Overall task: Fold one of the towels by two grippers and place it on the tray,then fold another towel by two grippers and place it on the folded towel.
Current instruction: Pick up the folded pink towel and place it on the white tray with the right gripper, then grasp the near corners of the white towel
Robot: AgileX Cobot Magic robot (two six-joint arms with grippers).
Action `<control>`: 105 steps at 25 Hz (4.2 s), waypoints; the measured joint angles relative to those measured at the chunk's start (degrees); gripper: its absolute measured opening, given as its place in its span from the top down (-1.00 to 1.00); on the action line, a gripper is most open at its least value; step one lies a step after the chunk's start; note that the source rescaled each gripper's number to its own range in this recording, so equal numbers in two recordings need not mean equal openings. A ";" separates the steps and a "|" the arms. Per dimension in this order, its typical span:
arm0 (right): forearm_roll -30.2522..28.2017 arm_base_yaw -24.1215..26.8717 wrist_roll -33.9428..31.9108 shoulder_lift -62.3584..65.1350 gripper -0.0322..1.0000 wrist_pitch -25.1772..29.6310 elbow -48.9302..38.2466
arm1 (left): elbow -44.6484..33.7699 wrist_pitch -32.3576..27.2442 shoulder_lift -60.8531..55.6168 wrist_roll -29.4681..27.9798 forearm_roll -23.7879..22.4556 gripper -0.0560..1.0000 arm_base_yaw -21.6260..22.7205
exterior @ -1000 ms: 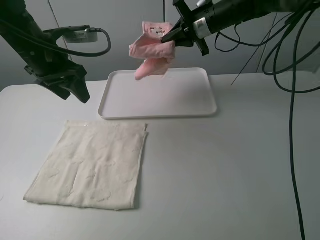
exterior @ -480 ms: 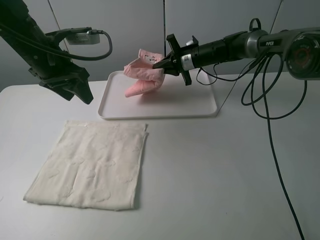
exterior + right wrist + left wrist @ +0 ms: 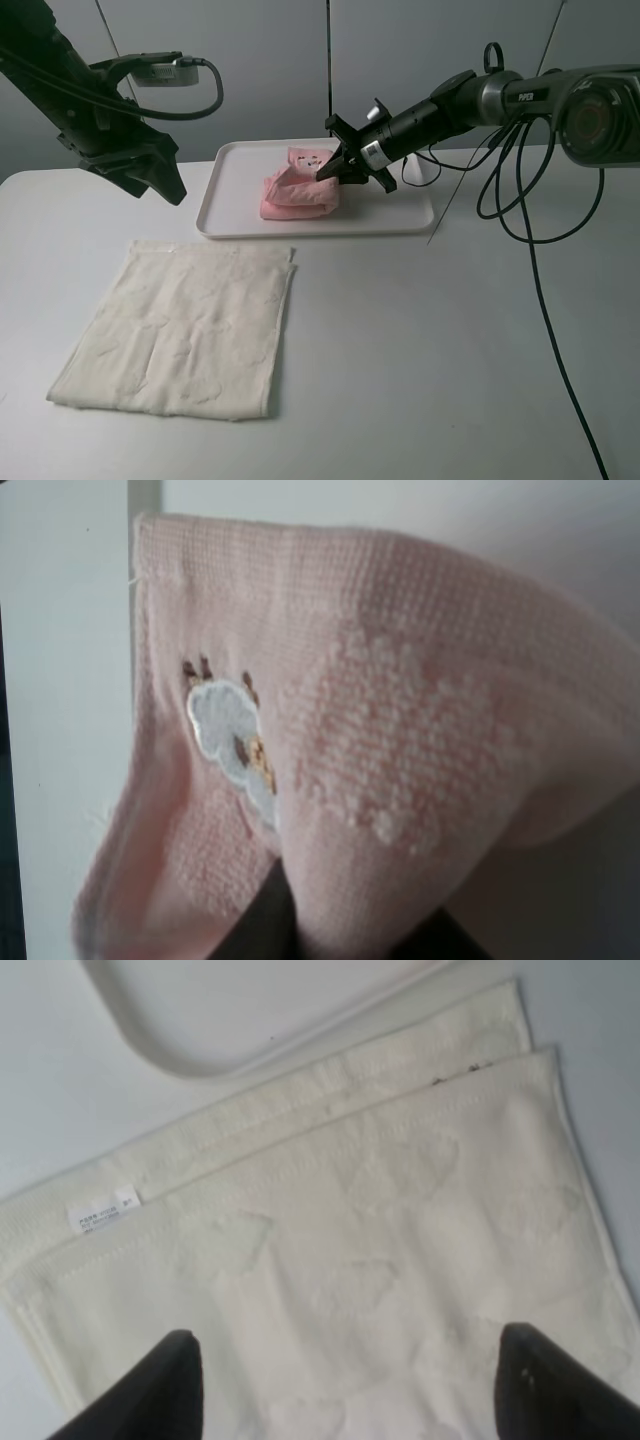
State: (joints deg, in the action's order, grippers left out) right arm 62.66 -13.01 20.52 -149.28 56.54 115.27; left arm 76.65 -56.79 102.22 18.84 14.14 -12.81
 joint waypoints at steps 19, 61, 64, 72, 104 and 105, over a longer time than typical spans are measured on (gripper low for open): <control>-19.87 4.83 8.33 20.77 -0.85 0.15 -0.11 | 0.00 -3.01 -0.35 0.01 -0.49 -0.59 0.00; -51.66 -44.23 21.44 42.29 -1.00 -9.96 -45.28 | -38.07 10.59 -15.46 42.64 -21.03 -0.96 3.65; -51.76 -45.05 20.66 39.19 -1.00 -10.62 -45.28 | -42.48 15.17 -15.46 44.08 -22.90 -0.99 3.65; -50.02 -45.27 20.04 35.26 -1.00 -12.24 -45.28 | -49.90 23.46 -14.04 49.31 -23.47 -0.99 3.65; -46.95 -49.14 26.16 34.81 -1.00 -14.20 -45.28 | -50.02 29.30 -8.18 53.01 -24.46 -0.99 3.65; -47.16 -49.14 25.96 34.81 -1.00 -14.20 -45.28 | -50.02 29.02 -7.22 53.01 -24.46 -0.99 3.65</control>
State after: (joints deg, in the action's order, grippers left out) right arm 15.51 -62.14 46.47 -114.46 42.33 69.99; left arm 26.63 -27.77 95.00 71.84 -10.32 -9.16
